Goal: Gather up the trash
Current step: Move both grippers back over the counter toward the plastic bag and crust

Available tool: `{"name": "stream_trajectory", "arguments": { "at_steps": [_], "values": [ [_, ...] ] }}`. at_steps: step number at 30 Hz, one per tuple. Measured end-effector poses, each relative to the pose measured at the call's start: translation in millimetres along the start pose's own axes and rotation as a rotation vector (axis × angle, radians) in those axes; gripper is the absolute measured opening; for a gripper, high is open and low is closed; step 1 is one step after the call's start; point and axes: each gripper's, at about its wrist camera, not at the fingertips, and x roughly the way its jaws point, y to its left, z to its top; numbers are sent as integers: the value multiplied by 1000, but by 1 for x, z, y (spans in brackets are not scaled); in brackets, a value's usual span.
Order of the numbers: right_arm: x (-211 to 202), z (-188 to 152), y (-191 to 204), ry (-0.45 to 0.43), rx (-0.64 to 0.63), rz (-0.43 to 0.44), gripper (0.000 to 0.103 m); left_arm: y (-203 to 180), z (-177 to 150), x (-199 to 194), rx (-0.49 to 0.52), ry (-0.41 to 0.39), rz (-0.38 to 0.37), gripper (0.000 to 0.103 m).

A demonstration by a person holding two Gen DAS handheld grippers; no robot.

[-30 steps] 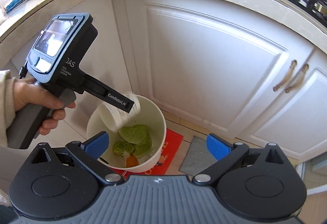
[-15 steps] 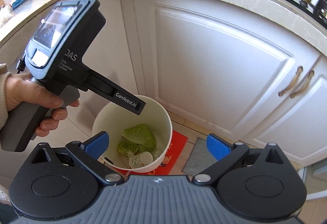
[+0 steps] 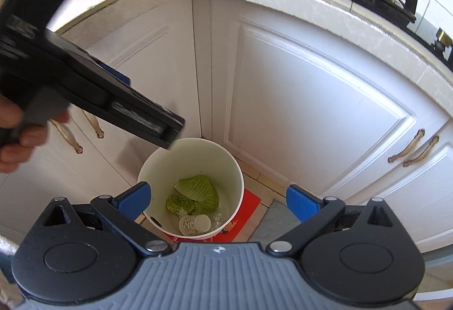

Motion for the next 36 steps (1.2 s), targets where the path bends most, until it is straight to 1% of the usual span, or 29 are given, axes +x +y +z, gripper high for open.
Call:
{"name": "stream_trajectory", "arguments": {
  "at_steps": [4, 8, 12, 14, 16, 20, 24, 26, 32, 36],
  "values": [
    [-16, 17, 6, -25, -35, 0, 103, 13, 4, -44, -26, -84, 15, 89],
    [-29, 40, 17, -74, -90, 34, 103, 33, 4, -85, -55, -158, 63, 91],
    [-39, 68, 36, -135, -172, 70, 103, 57, -1, -121, -101, -203, 121, 92],
    [-41, 82, 47, -164, -208, 91, 103, 72, -5, -133, -120, -230, 166, 92],
    [-40, 101, 59, -190, -241, 131, 103, 85, -11, -144, -145, -238, 212, 94],
    [-40, 131, 90, -215, -291, 225, 103, 123, -30, -162, -225, -254, 312, 94],
    [-31, 159, 123, -217, -348, 309, 103, 159, -49, -176, -322, -255, 392, 94],
    [-25, 171, 139, -216, -382, 335, 103, 177, -58, -180, -367, -252, 429, 94],
    [-7, 198, 186, -215, -455, 410, 103, 216, -84, -191, -475, -240, 506, 94],
    [8, 215, 217, -211, -485, 454, 103, 237, -94, -194, -521, -234, 540, 94]
  ]
}}
